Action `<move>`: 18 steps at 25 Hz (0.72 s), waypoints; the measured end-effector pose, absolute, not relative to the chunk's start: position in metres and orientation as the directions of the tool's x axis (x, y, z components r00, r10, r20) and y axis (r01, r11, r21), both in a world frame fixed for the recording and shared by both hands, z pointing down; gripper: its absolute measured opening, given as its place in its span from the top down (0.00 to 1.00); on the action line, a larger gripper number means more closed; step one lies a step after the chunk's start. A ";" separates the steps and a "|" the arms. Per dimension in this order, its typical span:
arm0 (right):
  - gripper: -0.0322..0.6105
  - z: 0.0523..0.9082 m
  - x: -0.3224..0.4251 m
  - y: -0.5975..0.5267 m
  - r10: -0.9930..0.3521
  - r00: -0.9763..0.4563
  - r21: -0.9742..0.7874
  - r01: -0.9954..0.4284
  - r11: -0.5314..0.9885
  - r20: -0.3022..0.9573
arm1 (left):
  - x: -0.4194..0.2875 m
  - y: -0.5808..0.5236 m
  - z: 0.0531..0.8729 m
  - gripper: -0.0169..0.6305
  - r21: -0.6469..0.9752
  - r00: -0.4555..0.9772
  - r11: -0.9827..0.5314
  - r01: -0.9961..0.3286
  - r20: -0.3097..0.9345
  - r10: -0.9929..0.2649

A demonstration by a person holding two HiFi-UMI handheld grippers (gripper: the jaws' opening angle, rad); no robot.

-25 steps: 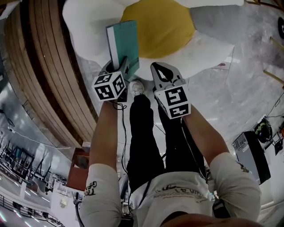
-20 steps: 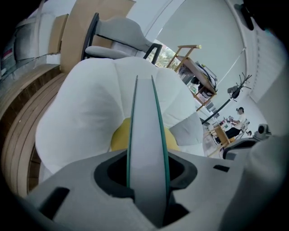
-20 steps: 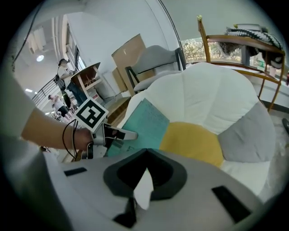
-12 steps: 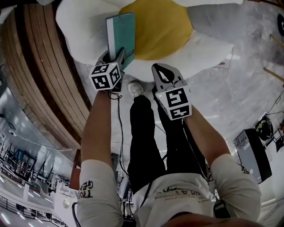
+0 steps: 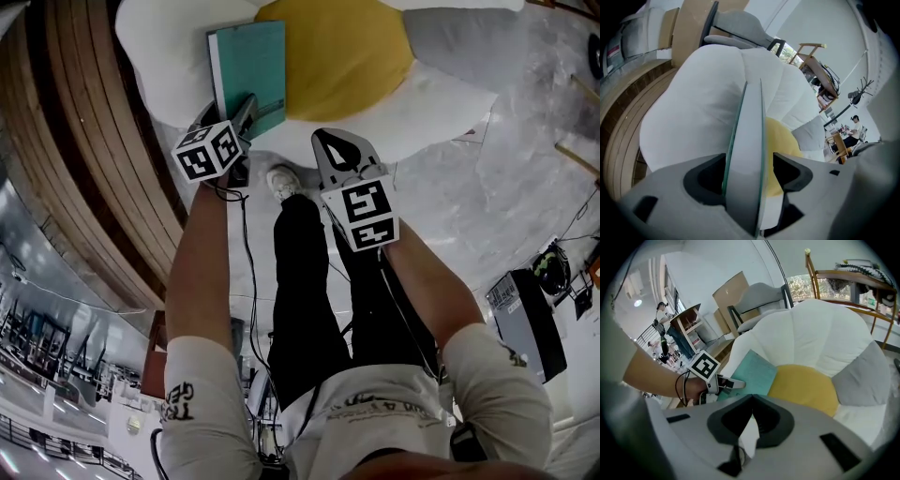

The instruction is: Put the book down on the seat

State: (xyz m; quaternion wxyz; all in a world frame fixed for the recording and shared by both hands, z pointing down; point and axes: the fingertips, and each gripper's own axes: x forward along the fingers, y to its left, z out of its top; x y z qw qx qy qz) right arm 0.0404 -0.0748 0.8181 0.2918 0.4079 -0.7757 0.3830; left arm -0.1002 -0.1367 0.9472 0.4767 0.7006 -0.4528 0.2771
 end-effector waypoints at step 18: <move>0.91 0.796 0.019 -0.087 -0.452 -0.443 -0.277 -0.880 0.387 0.775 | -0.169 -0.129 0.899 0.94 0.183 0.166 -0.002 -0.983 0.885 -0.435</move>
